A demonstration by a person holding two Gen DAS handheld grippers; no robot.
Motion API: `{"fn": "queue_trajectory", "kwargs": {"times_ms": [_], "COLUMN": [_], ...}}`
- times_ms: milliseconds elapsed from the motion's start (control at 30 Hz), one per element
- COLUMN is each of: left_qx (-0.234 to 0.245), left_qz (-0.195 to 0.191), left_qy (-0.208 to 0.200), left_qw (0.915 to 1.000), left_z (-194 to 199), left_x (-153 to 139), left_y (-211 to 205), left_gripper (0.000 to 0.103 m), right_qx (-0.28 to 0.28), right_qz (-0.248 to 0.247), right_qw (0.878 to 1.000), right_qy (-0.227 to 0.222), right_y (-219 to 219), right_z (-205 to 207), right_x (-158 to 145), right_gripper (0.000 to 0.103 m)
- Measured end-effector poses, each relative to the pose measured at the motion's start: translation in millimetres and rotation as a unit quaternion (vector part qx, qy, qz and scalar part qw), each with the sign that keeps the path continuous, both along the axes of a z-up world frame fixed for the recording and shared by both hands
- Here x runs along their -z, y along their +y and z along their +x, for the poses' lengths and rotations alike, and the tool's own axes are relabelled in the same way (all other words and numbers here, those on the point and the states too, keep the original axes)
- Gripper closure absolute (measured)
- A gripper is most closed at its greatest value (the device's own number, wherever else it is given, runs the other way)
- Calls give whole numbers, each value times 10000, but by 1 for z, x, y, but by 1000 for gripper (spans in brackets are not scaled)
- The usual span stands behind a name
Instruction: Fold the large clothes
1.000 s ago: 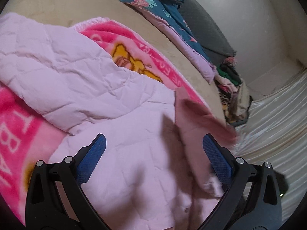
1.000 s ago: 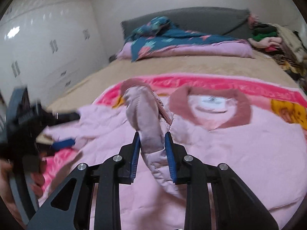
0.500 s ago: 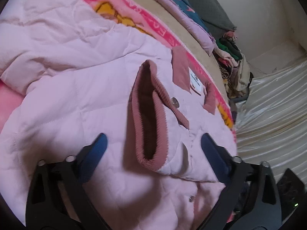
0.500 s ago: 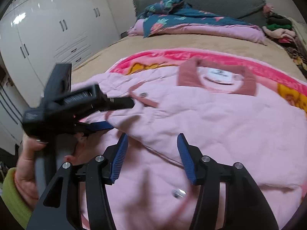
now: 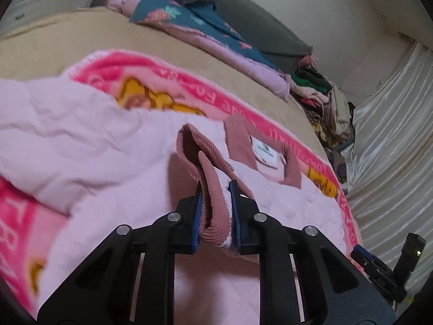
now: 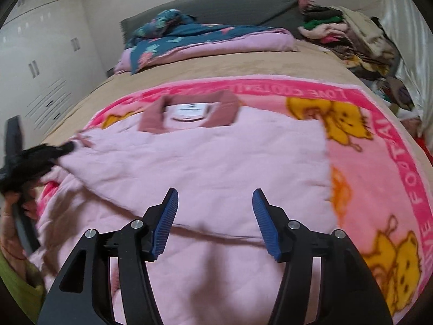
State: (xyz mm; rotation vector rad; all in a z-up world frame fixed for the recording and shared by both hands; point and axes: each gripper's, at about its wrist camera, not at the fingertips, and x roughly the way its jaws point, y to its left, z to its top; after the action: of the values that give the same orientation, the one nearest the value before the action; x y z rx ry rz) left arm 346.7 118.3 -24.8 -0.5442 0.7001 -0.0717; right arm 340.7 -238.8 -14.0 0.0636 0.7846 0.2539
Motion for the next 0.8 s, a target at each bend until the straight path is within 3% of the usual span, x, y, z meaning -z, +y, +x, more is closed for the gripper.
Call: {"fn": "queue_trajectory", "kwargs": {"times_ms": [267, 533, 700, 767, 800], "left_qx": [-113, -2, 54, 57, 46], "left_qz": [370, 601, 919, 974, 975], "left_qy": [724, 915, 973, 987, 1000], "left_qw": [9966, 9940, 9910, 9903, 9902], "left_z": [8, 9, 8, 6, 3], "left_x": [39, 52, 54, 53, 51], "left_y": [9, 2, -7, -9, -9], "left_gripper": [91, 86, 82, 78, 69], "right_qx": [539, 919, 1007, 996, 1003], "right_qz": [144, 152, 88, 35, 82], "right_qw": [9978, 9921, 9913, 9917, 9917], "right_qy": [351, 843, 847, 818, 798], "right_y": [-23, -40, -40, -38, -38], "right_z": [28, 46, 46, 44, 40], "right_x": [28, 62, 67, 64, 59], "right_gripper": [46, 44, 44, 41, 39]}}
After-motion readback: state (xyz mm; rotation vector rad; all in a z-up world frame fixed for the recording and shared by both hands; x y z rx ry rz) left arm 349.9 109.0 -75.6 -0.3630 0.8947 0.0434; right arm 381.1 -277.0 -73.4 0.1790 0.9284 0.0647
